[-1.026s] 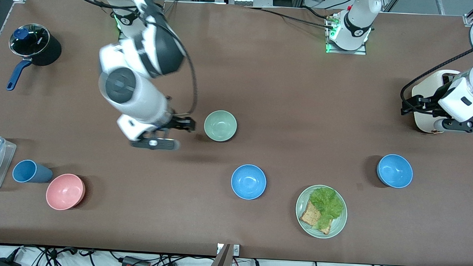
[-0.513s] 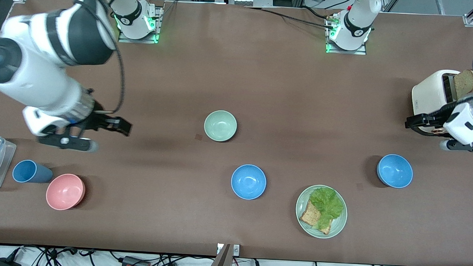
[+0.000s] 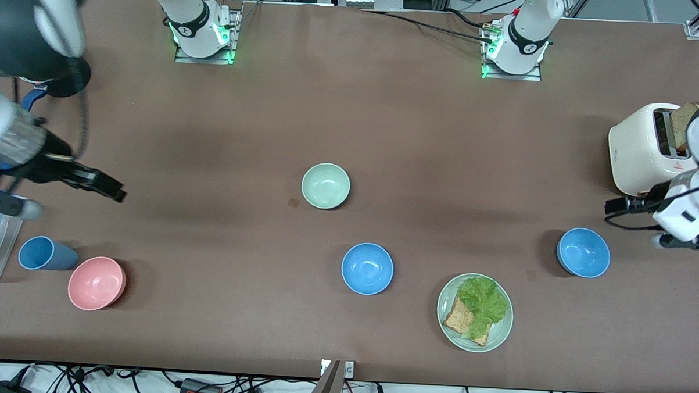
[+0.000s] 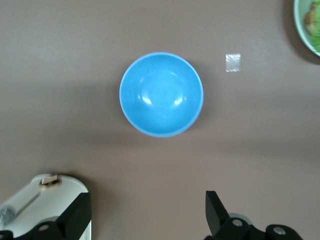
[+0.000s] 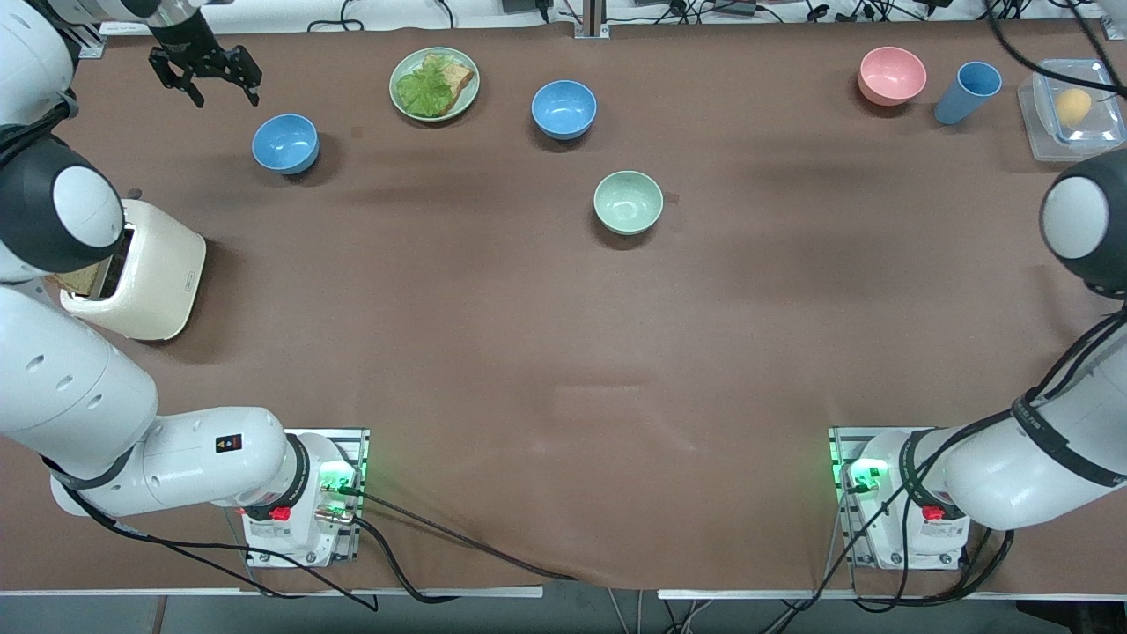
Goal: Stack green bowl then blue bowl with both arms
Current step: 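Lower the left gripper and grasp the blue bowl rim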
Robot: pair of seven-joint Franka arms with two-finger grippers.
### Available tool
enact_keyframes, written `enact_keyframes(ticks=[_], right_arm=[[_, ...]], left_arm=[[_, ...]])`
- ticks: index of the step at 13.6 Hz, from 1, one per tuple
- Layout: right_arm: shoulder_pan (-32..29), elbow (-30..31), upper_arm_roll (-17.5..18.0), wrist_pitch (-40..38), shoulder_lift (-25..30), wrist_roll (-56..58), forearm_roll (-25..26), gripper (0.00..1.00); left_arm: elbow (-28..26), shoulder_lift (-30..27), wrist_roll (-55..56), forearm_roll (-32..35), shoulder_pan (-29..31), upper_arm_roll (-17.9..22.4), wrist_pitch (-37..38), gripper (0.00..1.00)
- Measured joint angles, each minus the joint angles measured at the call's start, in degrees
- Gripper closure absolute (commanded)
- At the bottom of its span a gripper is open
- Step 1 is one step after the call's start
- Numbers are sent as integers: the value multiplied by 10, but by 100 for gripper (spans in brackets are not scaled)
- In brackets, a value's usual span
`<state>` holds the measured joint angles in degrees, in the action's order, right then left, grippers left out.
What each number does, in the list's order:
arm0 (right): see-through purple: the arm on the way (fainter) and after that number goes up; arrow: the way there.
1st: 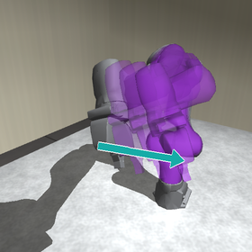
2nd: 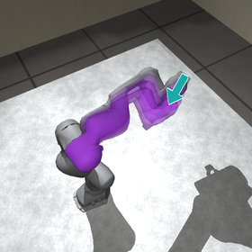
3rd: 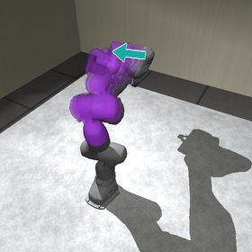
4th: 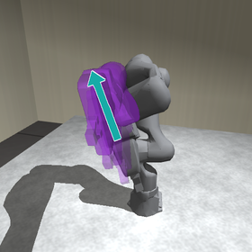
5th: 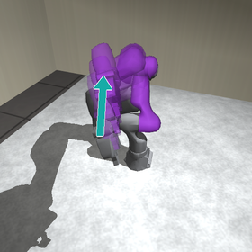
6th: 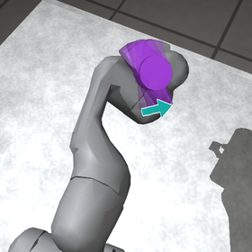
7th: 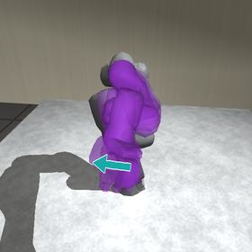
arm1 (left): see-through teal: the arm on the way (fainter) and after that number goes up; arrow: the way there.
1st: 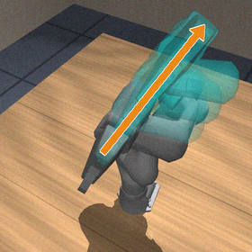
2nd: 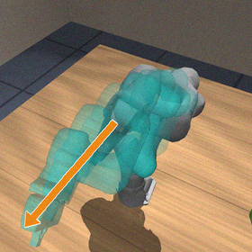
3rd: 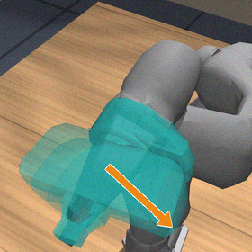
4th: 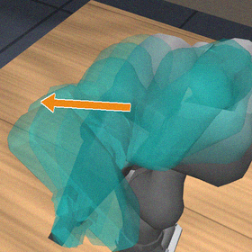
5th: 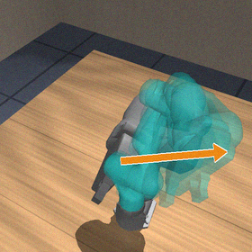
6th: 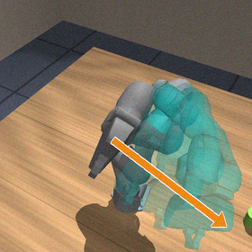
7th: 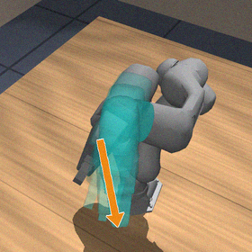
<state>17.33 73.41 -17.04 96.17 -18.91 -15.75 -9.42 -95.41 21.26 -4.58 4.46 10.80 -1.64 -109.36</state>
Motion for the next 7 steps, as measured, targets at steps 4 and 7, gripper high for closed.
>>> enact_keyframes(ticks=[4, 7], right_arm=[[-118, 4, 73, -7, 27, 134, 29, 0], [-147, 17, 100, -28, 51, 154, 66, 0]], left_arm=[[45, 98, -73, 0, 29, 0, -75, 0], [89, 165, -105, -6, 42, 0, -104, 4]])
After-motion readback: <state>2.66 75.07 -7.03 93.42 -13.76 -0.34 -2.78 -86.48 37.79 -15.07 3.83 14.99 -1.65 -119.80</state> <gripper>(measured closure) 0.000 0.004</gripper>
